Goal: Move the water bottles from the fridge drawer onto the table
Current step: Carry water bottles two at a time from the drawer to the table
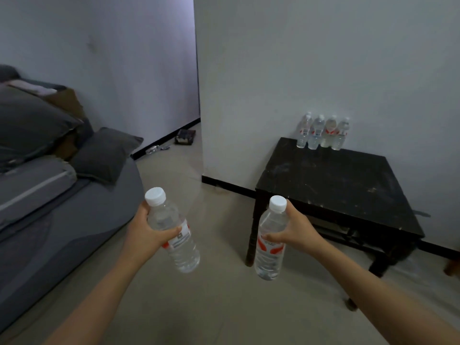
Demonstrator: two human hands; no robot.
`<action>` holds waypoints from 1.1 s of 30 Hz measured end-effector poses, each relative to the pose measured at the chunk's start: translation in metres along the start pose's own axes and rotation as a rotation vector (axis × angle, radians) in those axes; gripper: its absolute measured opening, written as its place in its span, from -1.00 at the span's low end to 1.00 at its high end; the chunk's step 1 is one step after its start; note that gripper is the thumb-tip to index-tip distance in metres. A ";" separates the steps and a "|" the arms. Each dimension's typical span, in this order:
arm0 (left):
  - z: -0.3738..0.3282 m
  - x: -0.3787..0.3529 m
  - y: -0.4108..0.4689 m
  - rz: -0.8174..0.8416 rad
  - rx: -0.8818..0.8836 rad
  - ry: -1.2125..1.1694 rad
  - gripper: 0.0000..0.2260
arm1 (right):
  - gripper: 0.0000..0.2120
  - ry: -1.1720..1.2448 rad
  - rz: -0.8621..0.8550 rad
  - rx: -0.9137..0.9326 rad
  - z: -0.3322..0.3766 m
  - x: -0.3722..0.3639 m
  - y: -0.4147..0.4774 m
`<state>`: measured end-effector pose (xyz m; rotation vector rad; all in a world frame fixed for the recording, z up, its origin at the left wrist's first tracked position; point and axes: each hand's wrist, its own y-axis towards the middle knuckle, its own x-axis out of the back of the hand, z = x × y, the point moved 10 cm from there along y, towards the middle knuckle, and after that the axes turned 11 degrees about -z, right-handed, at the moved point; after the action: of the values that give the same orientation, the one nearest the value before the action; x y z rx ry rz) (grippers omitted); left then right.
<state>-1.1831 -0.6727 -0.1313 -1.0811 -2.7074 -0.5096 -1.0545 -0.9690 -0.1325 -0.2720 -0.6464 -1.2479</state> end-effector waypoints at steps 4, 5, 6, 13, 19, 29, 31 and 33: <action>0.022 -0.004 0.052 -0.001 0.020 -0.006 -0.28 | -0.37 -0.020 0.014 -0.002 0.004 -0.027 0.047; 0.029 -0.005 0.067 0.002 0.023 -0.007 -0.27 | -0.37 -0.031 0.011 -0.005 0.005 -0.036 0.059; 0.035 -0.006 0.081 0.003 0.028 -0.016 -0.27 | -0.37 -0.046 0.002 -0.004 0.006 -0.043 0.070; 0.058 -0.006 0.192 0.068 -0.029 -0.092 -0.29 | -0.37 -0.084 -0.056 -0.063 0.026 -0.099 0.145; 0.072 0.008 0.310 0.093 -0.078 -0.109 -0.29 | -0.37 -0.098 -0.129 -0.136 0.056 -0.147 0.212; 0.106 -0.050 0.408 0.217 -0.029 -0.123 -0.38 | -0.35 -0.138 -0.185 -0.253 0.045 -0.182 0.280; 0.105 -0.076 0.417 0.252 -0.014 -0.119 -0.51 | -0.36 -0.152 -0.201 -0.284 0.032 -0.177 0.290; 0.104 -0.110 0.440 0.289 -0.028 -0.113 -0.59 | -0.37 -0.144 -0.214 -0.322 0.014 -0.174 0.315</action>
<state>-0.8028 -0.4050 -0.1509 -1.5189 -2.5769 -0.4500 -0.7927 -0.7250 -0.1765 -0.5762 -0.6065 -1.5495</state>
